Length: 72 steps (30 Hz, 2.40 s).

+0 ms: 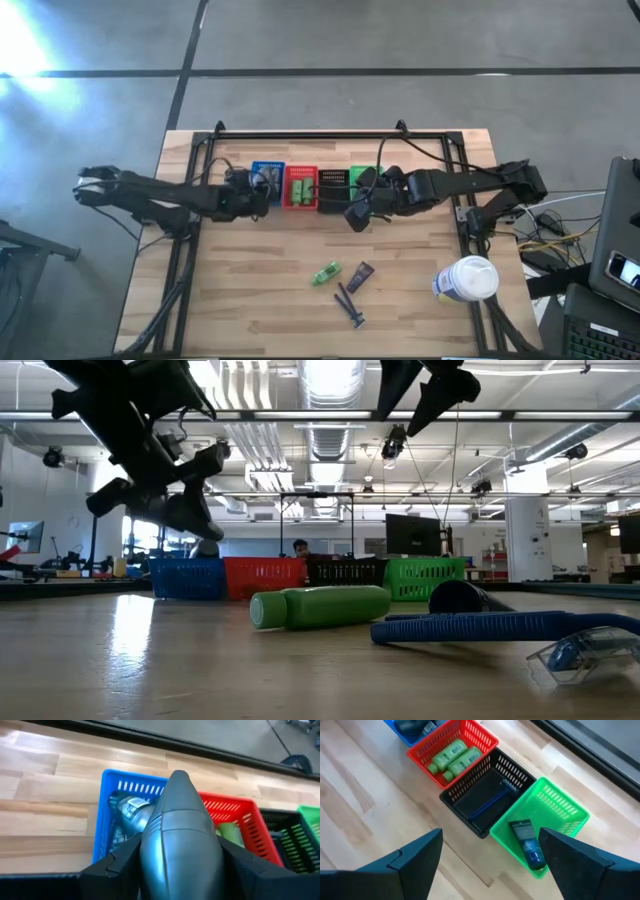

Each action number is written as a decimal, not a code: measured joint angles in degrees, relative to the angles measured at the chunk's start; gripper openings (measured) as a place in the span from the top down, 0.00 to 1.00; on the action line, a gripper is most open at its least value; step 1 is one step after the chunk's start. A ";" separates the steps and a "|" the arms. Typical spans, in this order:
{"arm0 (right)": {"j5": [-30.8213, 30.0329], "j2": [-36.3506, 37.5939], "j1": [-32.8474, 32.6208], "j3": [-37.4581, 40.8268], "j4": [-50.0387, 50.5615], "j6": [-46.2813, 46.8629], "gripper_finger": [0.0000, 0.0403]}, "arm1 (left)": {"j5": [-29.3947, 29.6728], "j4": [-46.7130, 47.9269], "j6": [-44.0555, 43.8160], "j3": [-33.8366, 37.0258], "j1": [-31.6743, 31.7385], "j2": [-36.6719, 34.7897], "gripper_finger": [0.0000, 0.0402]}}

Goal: Pick & Place Travel size toiletries
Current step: Put the deodorant into the blue basket

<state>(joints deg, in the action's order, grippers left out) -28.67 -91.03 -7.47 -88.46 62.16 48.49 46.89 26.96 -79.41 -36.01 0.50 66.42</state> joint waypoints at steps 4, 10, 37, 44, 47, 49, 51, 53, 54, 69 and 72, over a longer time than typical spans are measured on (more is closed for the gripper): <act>-0.02 0.01 -0.15 0.19 -0.01 0.17 0.21 | -2.26 0.09 -0.11 0.39 2.23 -0.19 0.49; -1.33 0.01 -0.12 0.30 -0.12 0.20 0.18 | -3.93 -1.30 0.08 1.62 4.65 0.83 0.49; -1.51 0.01 -0.12 0.41 -0.62 1.05 0.22 | -17.27 7.18 7.14 -6.09 4.89 6.38 0.49; -1.94 0.01 -0.12 0.41 -0.69 0.59 0.19 | -14.31 6.16 5.68 -7.47 4.89 5.40 0.49; -1.97 0.01 -0.12 0.41 -0.69 0.47 0.17 | -13.84 3.06 6.00 -7.83 4.89 5.41 0.48; -1.97 0.01 -0.12 0.41 -0.69 0.42 0.16 | -12.97 2.44 6.04 -7.85 4.87 5.43 0.48; -1.97 0.01 -0.12 0.41 -0.69 0.41 0.15 | -11.14 1.97 6.03 -7.85 4.89 5.43 0.48; -1.99 0.01 -0.12 0.41 -0.69 0.41 0.13 | -9.37 1.95 6.06 -7.85 4.91 5.61 0.48; -1.99 0.01 -0.12 0.41 -0.69 0.39 0.13 | -8.79 1.95 6.06 -7.85 4.94 5.76 0.48; -1.64 0.01 -0.12 0.52 0.52 -0.66 0.19 | -9.91 1.36 6.72 -7.85 4.91 10.63 0.39; -1.55 0.01 -0.12 0.52 0.74 -0.63 0.20 | -9.90 1.87 7.18 -7.85 4.91 10.02 0.37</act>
<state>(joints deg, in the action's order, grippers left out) -30.22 -91.02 -7.60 -87.94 62.90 47.86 36.99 28.83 -72.23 -43.86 5.41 76.45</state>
